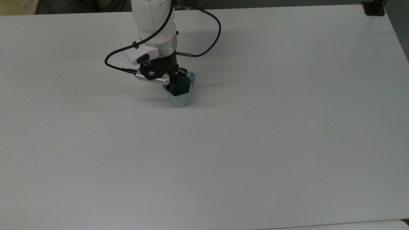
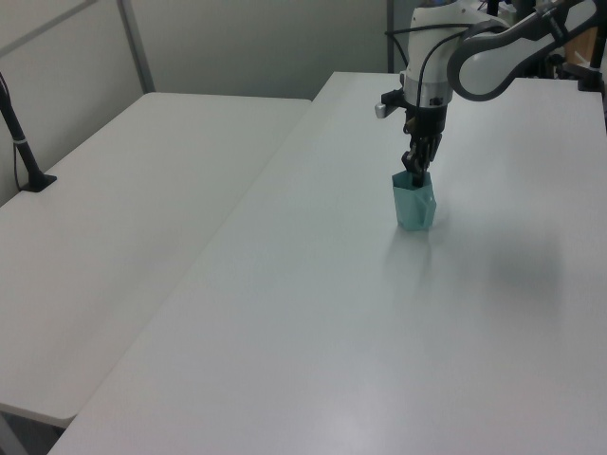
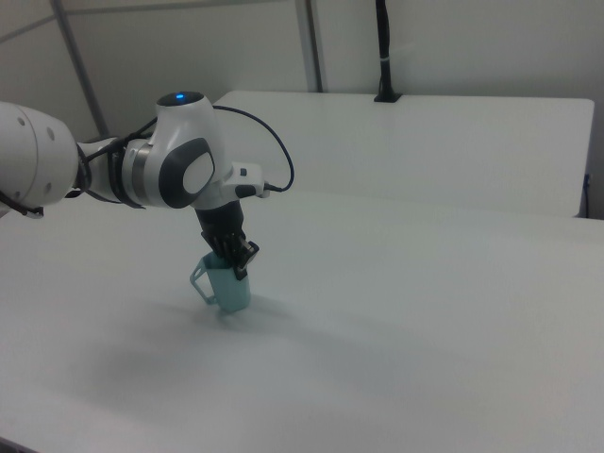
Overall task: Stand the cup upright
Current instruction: 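Lower the upright cup onto the table, then open the gripper and raise it away from the cup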
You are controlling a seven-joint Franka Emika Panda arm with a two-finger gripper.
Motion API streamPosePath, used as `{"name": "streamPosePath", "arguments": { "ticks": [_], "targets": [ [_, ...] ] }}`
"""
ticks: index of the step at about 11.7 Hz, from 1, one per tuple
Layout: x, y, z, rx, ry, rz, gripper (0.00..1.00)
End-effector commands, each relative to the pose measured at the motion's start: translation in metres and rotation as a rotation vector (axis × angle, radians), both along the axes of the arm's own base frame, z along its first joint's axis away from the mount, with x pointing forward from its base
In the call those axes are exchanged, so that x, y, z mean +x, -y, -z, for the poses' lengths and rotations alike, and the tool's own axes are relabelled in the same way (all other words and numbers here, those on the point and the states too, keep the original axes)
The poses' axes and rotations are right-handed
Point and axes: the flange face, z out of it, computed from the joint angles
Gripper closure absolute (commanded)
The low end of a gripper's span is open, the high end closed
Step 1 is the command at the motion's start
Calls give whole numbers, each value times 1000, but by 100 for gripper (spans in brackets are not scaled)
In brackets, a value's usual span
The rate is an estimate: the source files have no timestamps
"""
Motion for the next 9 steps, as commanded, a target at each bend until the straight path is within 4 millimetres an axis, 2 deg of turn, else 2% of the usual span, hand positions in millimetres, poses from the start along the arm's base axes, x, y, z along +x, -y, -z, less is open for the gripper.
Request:
{"name": "streamPosePath", "arguments": {
  "ticks": [1, 2, 4, 5, 8, 9],
  "targets": [
    [0, -3, -10, 47, 15, 30, 14],
    [0, -5, -14, 47, 20, 26, 0],
    [-4, -1, -29, 35, -10, 19, 0],
    [-5, -1, -42, 25, -36, 10, 0],
    [-16, 3, -89, 18, -69, -57, 0],
    [-15, 13, -111, 30, -30, -27, 0]
  ]
}}
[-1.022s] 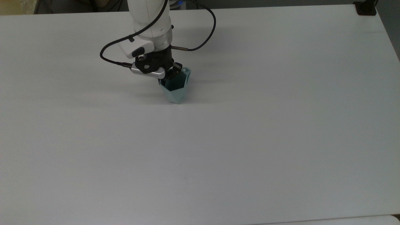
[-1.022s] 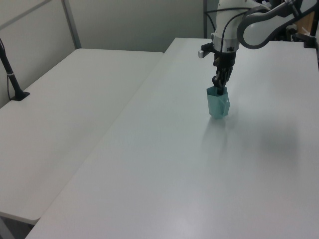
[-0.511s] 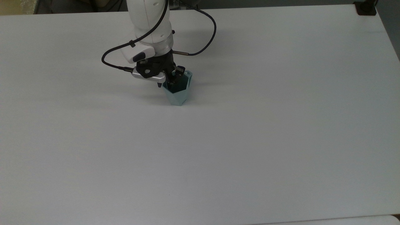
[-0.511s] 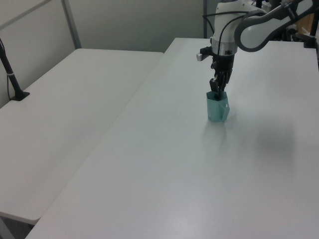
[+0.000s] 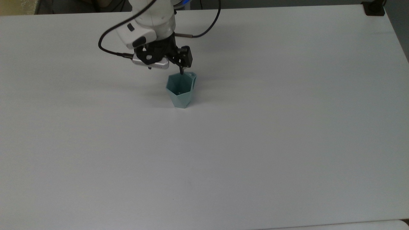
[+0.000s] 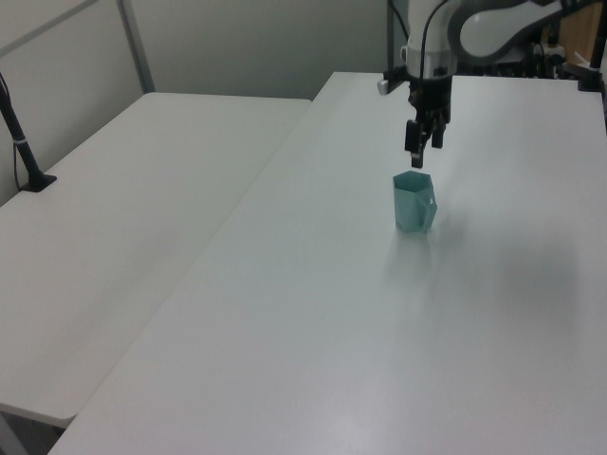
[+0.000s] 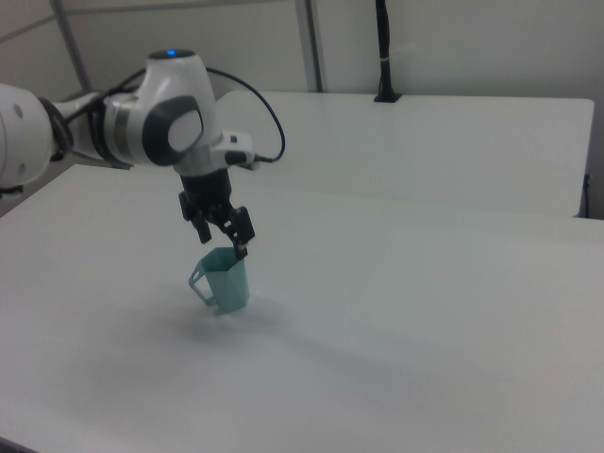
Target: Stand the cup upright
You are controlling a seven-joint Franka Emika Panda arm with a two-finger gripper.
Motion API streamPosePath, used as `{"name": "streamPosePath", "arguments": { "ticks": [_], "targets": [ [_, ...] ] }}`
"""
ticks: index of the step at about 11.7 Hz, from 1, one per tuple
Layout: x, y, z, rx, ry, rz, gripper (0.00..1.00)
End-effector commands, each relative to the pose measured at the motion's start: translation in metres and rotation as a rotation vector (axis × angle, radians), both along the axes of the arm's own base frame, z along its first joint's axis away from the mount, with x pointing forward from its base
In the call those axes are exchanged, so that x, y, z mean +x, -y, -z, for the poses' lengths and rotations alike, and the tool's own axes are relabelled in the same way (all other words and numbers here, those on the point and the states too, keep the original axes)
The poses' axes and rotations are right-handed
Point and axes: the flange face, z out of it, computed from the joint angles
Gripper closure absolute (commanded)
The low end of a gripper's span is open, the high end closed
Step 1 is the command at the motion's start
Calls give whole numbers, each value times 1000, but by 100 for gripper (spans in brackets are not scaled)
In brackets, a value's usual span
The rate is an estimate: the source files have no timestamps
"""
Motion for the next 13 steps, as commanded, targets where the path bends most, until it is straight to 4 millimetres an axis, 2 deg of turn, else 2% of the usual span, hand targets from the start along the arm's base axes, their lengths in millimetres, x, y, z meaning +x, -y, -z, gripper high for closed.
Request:
{"name": "streamPosePath", "arguments": {
  "ticks": [1, 3, 4, 6, 7, 10, 13],
  "targets": [
    [-5, 33, -77, 32, 97, 25, 0],
    [-13, 73, -121, 28, 162, -24, 0],
    [-20, 86, -131, 21, 137, -63, 0],
    [-30, 100, -149, 14, 49, -145, 0],
    [-34, 110, -167, 14, 22, -154, 0],
    [-42, 117, -200, 5, 18, -136, 0],
    [-43, 117, -206, 4, 17, -133, 0]
  ]
}}
